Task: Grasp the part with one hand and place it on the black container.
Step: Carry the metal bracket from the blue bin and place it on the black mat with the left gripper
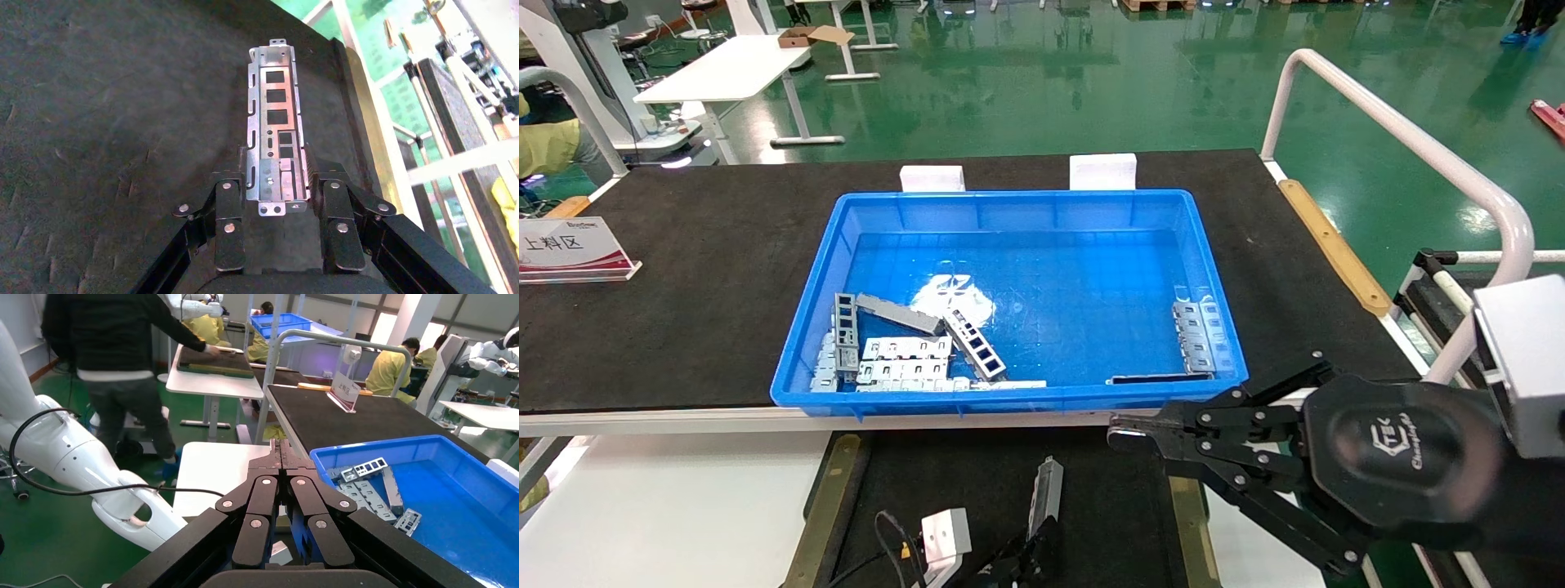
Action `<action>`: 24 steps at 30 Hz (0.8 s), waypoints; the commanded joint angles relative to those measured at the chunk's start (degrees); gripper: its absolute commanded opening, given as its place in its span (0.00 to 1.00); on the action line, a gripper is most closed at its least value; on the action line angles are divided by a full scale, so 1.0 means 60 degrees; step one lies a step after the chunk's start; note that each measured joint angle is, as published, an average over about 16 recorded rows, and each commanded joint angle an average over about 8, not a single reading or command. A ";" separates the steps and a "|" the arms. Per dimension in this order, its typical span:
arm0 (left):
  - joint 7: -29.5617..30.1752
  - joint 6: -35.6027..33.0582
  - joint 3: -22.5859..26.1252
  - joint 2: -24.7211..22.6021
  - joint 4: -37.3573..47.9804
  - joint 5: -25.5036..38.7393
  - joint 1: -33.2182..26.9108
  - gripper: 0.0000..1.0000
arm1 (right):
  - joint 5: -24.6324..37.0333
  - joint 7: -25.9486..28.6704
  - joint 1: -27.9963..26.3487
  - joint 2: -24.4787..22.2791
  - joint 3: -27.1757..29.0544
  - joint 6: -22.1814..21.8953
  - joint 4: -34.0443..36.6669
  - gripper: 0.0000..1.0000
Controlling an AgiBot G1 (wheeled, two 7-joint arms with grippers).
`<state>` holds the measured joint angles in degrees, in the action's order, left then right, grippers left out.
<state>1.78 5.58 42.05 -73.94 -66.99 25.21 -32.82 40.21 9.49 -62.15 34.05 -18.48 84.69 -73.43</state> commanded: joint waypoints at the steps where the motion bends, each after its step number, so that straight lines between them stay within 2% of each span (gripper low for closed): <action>1: -0.0005 0.0095 -0.0157 -0.0162 0.0040 0.0051 0.0041 0.00 | 0.0000 0.0000 0.0000 0.0000 -0.0001 0.0000 0.0000 0.00; 10: 0.0059 0.0327 -0.0434 -0.0476 0.0179 0.0217 0.0117 0.00 | -0.0002 -0.0002 -0.0001 -0.0001 -0.0003 -0.0001 0.0000 0.01; 12: 0.0115 0.0404 -0.0469 -0.0497 0.0183 0.0226 0.0135 0.00 | -0.0003 -0.0002 -0.0001 -0.0002 -0.0004 -0.0002 0.0000 0.06; 13: 0.0147 0.0441 -0.0483 -0.0504 0.0182 0.0230 0.0144 0.01 | -0.0003 -0.0002 -0.0001 -0.0002 -0.0004 -0.0002 0.0000 0.13; 14: 0.0180 0.0474 -0.0495 -0.0509 0.0180 0.0234 0.0153 0.05 | -0.0003 -0.0002 -0.0001 -0.0002 -0.0005 -0.0002 0.0000 0.25; 15: 0.0211 0.0502 -0.0503 -0.0512 0.0176 0.0240 0.0160 0.14 | -0.0003 -0.0002 -0.0001 -0.0002 -0.0005 -0.0002 0.0000 0.38; 18: 0.0301 0.0554 -0.0517 -0.0516 0.0164 0.0270 0.0180 0.51 | -0.0004 -0.0003 -0.0001 -0.0002 -0.0006 -0.0002 0.0000 0.75; 20: 0.0354 0.0570 -0.0513 -0.0518 0.0158 0.0300 0.0191 0.76 | -0.0004 -0.0003 -0.0002 -0.0003 -0.0007 -0.0003 0.0000 0.95; 21: 0.0378 0.0575 -0.0510 -0.0519 0.0156 0.0317 0.0197 0.88 | -0.0005 -0.0003 -0.0002 -0.0003 -0.0007 -0.0003 0.0000 1.00; 22: 0.0402 0.0579 -0.0505 -0.0521 0.0154 0.0336 0.0201 0.96 | -0.0005 -0.0004 -0.0002 -0.0003 -0.0007 -0.0003 0.0000 1.00; 24: 0.0447 0.0585 -0.0492 -0.0525 0.0148 0.0376 0.0210 1.00 | -0.0005 -0.0004 -0.0002 -0.0003 -0.0008 -0.0003 0.0000 1.00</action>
<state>4.40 8.95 39.19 -77.08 -66.12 27.54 -31.59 40.17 9.47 -62.16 34.03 -18.53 84.67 -73.43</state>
